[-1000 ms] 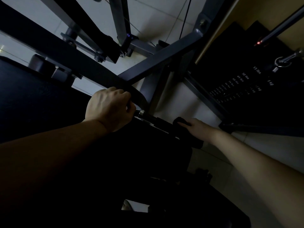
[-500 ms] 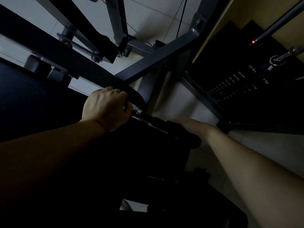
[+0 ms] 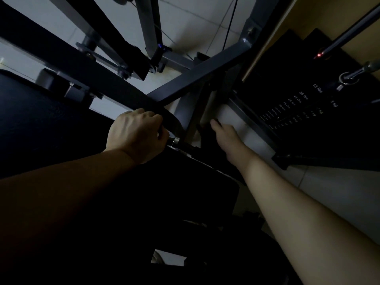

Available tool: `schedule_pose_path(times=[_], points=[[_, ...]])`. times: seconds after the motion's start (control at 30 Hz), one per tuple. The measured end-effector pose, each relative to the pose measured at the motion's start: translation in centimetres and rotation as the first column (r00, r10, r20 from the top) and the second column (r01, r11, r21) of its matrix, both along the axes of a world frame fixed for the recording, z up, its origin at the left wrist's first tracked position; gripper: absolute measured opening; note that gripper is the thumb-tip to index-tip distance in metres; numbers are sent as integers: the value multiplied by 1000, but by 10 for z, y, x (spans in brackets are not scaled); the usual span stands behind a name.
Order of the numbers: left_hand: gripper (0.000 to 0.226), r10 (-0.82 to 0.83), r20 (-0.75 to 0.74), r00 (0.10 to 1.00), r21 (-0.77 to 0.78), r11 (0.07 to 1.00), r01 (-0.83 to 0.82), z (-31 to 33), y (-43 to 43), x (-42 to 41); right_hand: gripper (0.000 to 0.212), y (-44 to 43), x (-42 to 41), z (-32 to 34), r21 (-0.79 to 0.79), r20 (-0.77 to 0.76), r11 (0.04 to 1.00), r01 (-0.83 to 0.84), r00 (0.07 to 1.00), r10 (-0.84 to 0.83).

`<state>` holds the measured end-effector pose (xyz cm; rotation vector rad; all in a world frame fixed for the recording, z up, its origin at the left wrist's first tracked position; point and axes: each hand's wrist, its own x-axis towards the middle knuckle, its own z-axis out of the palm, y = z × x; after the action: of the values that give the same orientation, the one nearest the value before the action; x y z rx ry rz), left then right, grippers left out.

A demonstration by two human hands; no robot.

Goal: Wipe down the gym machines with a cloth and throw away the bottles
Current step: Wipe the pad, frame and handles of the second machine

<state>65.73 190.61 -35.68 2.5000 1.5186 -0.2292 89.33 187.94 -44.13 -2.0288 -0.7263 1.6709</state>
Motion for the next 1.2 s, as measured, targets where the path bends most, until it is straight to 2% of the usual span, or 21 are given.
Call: schedule_pose_path(times=[0.07, 0.1, 0.17, 0.2, 0.33, 0.47, 0.63, 0.67, 0.73, 0.77, 0.83, 0.87, 0.93, 0.97, 1.03, 1.07, 1.13, 1.2], points=[[31, -3, -5, 1000, 19, 1000, 4, 1, -1, 1, 46, 10, -14, 12, 18, -163, 996, -82, 983, 84], [29, -7, -3, 1000, 24, 1000, 7, 1, -1, 1, 45, 13, -21, 13, -14, -229, 978, -206, 953, 197], [25, -10, -1, 1000, 34, 999, 10, 3, -1, 1, 49, 12, -30, 9, -106, -235, 859, -500, 852, 467], [25, -9, -2, 1000, 35, 999, 9, 3, -1, 2, 50, 12, -33, 3, -147, -205, 808, -570, 817, 539], [27, -1, 2, 1000, -4, 1000, 1, 3, 1, 1, 53, 10, -44, -9, -167, 17, 825, -540, 835, 550], [27, -6, 1, 1000, -2, 1000, 6, 3, 0, 2, 60, 0, -47, -13, -94, 168, 901, -423, 886, 433], [28, -5, -4, 1000, 25, 1000, 5, 5, 0, 1, 53, -14, -33, -12, 55, 290, 968, -247, 931, 221], [28, -6, 0, 1000, 20, 1000, 6, 5, 0, 1, 49, -19, -25, -9, 91, 299, 962, -259, 928, 222], [29, -7, 8, 1000, 14, 1000, 6, 5, -1, 2, 39, -28, 0, -6, 94, 291, 911, -402, 886, 361], [29, -7, 10, 1000, 9, 1000, 7, 5, 1, 2, 35, -31, 12, -3, 45, 257, 874, -485, 851, 459], [29, -7, 23, 1000, 6, 1000, 7, 5, 1, 1, 33, -35, 35, 4, -70, 93, 814, -577, 808, 581], [29, -10, 28, 1000, 9, 1000, 9, 6, 1, 2, 32, -36, 45, 10, -107, -4, 808, -580, 813, 583], [29, -14, 26, 1000, 11, 1000, 13, 7, 0, 2, 30, -33, 59, 21, -185, -170, 841, -509, 859, 482], [28, -15, 26, 1000, 11, 1000, 15, 7, 1, 2, 26, -32, 65, 25, -222, -207, 842, -492, 867, 452], [27, -19, 24, 1000, 24, 1000, 18, 5, 0, 1, 15, -32, 78, 20, -210, -196, 773, -599, 800, 567], [26, -18, 22, 1000, 35, 999, 17, 4, 0, 1, 14, -35, 81, 17, -185, -145, 705, -685, 728, 670], [27, -17, 21, 1000, 47, 999, 16, 4, -1, 2, 15, -48, 79, 6, -129, -13, 641, -757, 647, 762], [27, -16, 21, 1000, 41, 999, 16, 5, -1, 3, 17, -63, 72, -2, -70, 78, 705, -705, 701, 709]])
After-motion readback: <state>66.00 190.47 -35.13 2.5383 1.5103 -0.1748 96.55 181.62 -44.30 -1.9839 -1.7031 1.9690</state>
